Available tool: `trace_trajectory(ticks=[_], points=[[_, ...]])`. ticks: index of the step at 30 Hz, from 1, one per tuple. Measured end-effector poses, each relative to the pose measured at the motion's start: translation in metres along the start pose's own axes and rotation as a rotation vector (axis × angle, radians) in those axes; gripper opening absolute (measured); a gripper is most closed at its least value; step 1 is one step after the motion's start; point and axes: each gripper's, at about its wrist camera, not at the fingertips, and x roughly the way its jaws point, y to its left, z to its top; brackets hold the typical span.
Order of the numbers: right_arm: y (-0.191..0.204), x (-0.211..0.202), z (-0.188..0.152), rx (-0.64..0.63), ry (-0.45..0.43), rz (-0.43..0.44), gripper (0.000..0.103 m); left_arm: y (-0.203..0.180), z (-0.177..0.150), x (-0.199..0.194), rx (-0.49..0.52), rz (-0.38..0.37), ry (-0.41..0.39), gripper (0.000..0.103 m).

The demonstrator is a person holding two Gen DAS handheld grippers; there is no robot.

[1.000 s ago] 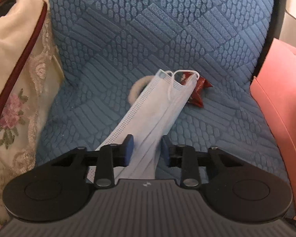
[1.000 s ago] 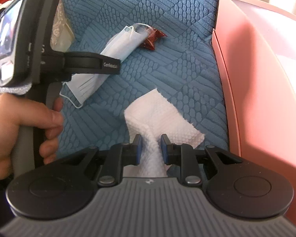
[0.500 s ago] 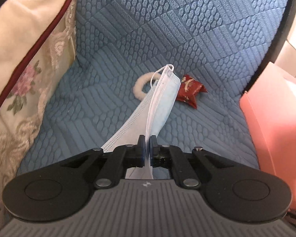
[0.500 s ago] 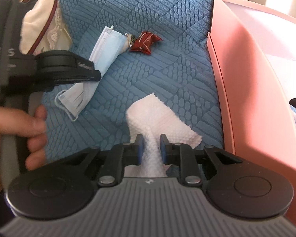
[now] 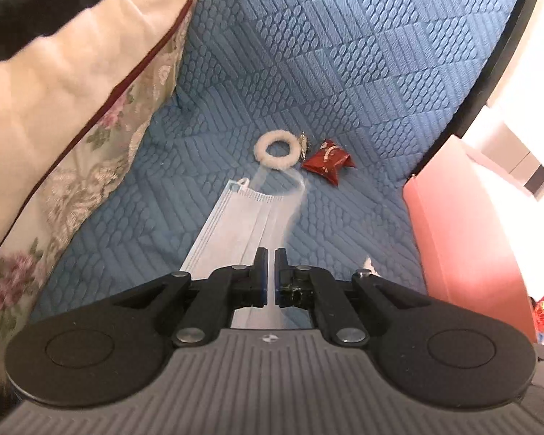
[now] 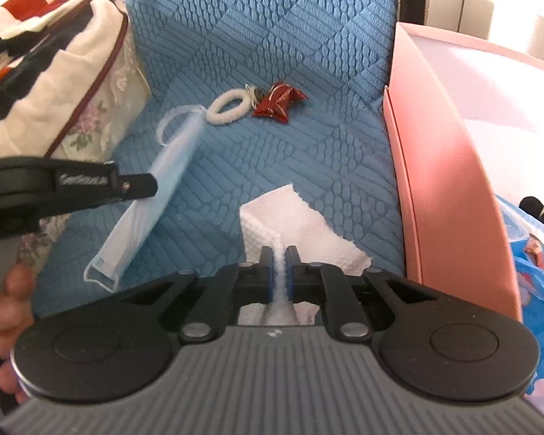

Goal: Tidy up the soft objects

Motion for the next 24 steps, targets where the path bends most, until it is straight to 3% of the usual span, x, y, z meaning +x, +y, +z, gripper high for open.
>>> trace_trajectory(ticks=[8, 13, 14, 16, 17, 24], points=[[0.002, -0.016, -0.006, -0.018, -0.033, -0.016, 0.01, 0.003, -0.009, -0.013, -0.019, -0.016, -0.006, 0.004], [0.002, -0.015, -0.009, -0.026, -0.026, -0.028, 0.01, 0.003, -0.011, 0.008, -0.006, -0.043, 0.046, 0.005], [0.002, -0.015, -0.01, -0.025, -0.024, -0.031, 0.01, 0.003, -0.011, 0.013, -0.004, -0.027, 0.059, 0.009], [0.001, -0.013, -0.01, -0.023, -0.021, -0.034, 0.01, 0.0, -0.012, 0.021, 0.016, 0.004, 0.086, 0.035], [0.001, -0.013, -0.01, -0.023, -0.02, -0.036, 0.01, -0.002, -0.013, 0.024, 0.032, 0.017, 0.093, 0.056], [-0.001, -0.009, -0.01, -0.015, -0.014, -0.04, 0.01, -0.015, -0.019, 0.03, 0.132, -0.002, 0.068, 0.057]])
